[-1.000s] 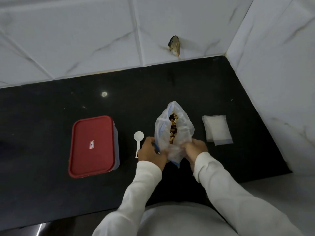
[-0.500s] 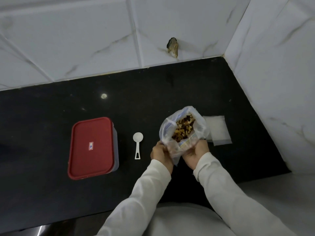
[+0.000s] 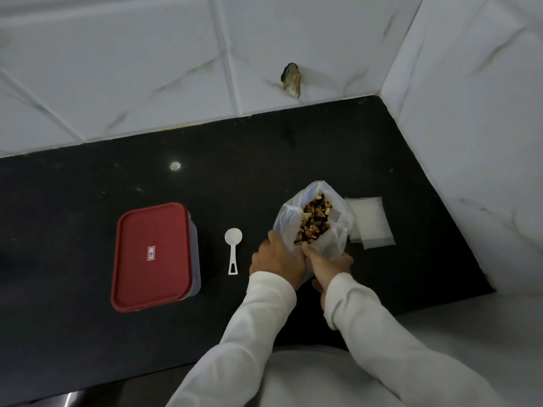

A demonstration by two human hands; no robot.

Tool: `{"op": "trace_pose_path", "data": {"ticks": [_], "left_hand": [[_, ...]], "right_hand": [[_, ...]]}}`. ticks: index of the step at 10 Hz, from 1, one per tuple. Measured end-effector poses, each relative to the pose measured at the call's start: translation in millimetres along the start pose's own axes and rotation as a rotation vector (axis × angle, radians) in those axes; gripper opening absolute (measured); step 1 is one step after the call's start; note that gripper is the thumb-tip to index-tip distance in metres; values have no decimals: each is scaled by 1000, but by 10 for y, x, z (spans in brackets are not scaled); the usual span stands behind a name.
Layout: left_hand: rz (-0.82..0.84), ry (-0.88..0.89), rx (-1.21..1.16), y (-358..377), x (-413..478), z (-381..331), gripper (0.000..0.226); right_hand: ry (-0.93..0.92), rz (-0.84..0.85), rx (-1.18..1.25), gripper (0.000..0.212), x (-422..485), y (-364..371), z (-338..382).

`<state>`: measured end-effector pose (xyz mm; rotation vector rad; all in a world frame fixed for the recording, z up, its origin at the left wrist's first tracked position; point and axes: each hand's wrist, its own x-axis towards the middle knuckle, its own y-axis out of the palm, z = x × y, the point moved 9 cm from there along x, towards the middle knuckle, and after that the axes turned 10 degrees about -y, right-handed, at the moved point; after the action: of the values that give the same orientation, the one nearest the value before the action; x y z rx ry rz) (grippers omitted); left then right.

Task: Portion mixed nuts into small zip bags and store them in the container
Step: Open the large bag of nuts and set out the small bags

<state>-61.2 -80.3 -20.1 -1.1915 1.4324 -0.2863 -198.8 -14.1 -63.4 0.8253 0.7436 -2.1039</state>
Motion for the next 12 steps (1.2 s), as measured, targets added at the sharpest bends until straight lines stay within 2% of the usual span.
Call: {"op": "trace_pose_path", "data": {"ticks": [1,2,3,4,5,6,7,8,9,10,11,12], "left_hand": [[-26,41,127,27,49,-57,47],[-48,50,-30,9,67,-16,34],[-20,-74,-397,-23,124,198,14],[260,-372,-1053,298,214,437,13],[528,-550,-1558,642,90,351,31],[564,-587,-1648,754,-19,323,38],[518,-561,-1578,673,52,360,44],[530,-528,-1484,602,105,304,41],[451,-414,-1255,504,191,306,29],[66,-64,-748,127,274,277,43],[-384,365,-246,-271,120,-93,60],[-431,464,-95,-339,236,-350,45]], "right_hand": [[28,17,-57,51,200,52,-93],[41,63,80,39,158,100,30],[179,5,31,46,75,-6,9],[133,39,444,40,300,7,-99],[170,51,478,40,368,40,-216],[107,29,506,51,331,29,-118],[10,91,414,48,273,55,27],[-78,108,375,62,208,72,241],[-216,18,142,70,222,-110,380],[-321,-35,-6,48,227,-212,431],[-472,-38,-91,43,191,-191,456],[-482,-35,-96,39,219,-138,448]]}}
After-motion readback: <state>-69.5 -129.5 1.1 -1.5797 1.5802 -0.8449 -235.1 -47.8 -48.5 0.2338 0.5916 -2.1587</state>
